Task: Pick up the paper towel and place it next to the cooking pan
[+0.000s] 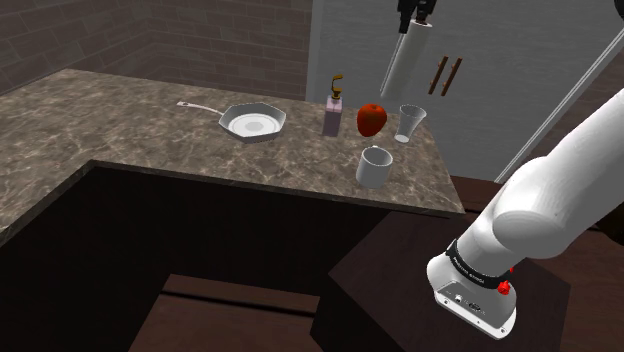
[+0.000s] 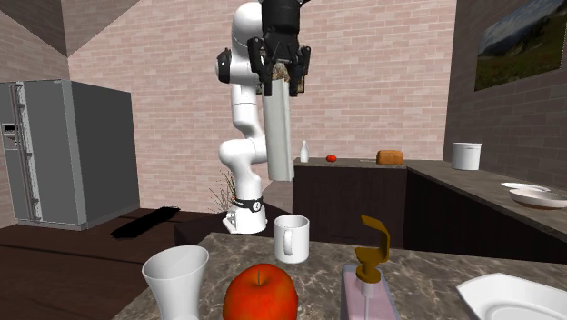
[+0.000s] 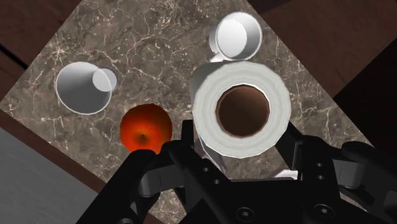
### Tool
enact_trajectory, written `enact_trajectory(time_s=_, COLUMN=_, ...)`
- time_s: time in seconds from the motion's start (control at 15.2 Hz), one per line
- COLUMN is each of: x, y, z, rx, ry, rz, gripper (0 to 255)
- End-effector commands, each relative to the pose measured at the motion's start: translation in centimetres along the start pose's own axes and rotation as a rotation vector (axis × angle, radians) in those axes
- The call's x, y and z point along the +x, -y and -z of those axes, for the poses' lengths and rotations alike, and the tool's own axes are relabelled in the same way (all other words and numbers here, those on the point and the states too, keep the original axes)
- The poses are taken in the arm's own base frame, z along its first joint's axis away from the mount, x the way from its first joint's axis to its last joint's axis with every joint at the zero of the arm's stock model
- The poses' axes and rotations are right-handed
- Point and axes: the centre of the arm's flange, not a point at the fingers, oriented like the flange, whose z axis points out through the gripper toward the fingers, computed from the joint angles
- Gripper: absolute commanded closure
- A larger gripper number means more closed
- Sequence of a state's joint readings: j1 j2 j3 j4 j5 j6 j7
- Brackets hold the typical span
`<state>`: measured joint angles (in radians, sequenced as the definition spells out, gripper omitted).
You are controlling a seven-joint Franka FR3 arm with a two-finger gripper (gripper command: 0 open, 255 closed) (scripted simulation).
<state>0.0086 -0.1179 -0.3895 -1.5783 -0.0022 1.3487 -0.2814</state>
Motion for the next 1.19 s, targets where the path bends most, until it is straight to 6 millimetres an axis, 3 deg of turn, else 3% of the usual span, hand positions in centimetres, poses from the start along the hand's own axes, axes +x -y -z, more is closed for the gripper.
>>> enact_trajectory(time_s=0.0, x=1.1, y=2.3, z=-0.7, rx=0.0, ry=-0.001, rz=-0.001, gripper=255)
enact_trajectory(time_s=1.12, x=12.6, y=20.7, z=-6.5, rx=0.0, ry=-0.001, rz=-0.001, gripper=255)
